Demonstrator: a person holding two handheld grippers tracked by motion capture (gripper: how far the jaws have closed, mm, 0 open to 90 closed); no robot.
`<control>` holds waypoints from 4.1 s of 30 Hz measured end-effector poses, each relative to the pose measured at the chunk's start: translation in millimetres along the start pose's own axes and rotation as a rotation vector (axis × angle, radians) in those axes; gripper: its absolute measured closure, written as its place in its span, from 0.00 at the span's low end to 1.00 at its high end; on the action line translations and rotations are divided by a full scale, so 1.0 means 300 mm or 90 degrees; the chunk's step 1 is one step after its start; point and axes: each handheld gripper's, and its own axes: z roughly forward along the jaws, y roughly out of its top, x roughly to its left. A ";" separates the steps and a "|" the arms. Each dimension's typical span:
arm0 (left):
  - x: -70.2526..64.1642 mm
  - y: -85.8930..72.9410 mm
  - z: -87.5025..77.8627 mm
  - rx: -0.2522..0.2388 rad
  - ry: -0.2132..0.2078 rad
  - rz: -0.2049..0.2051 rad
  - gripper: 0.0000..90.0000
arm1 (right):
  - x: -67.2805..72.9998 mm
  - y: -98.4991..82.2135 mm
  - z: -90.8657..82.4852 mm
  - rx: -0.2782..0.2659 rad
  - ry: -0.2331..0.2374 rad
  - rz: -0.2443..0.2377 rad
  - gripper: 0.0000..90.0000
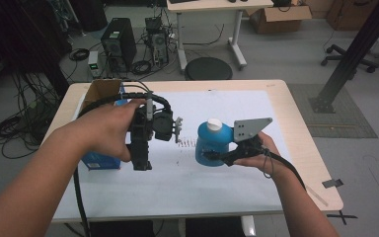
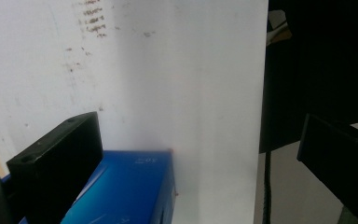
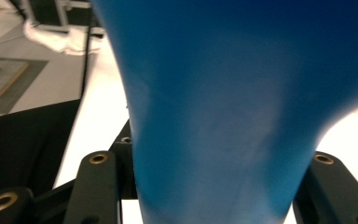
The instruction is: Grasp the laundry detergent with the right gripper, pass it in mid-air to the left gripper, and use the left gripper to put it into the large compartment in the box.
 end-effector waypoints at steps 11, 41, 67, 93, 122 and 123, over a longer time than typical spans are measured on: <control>0.018 0.044 0.001 -0.006 -0.016 0.009 0.01 | 0.057 0.027 0.076 0.013 0.061 -0.033 0.51; 0.006 0.068 0.041 -0.005 -0.025 0.013 0.00 | 0.096 0.021 0.288 0.016 0.109 0.010 0.51; -0.002 0.071 0.072 -0.001 -0.026 0.008 0.00 | 0.112 0.076 0.374 0.006 0.114 0.019 0.51; -0.001 0.068 0.095 -0.003 -0.022 -0.016 0.07 | 0.114 0.099 0.389 -0.001 0.114 0.014 0.51; -0.006 0.076 0.096 0.007 -0.010 -0.015 0.22 | 0.116 0.104 0.381 -0.005 0.109 0.011 0.51; -0.006 0.076 0.096 0.005 -0.011 -0.014 0.23 | 0.116 0.105 0.381 -0.006 0.109 0.011 0.50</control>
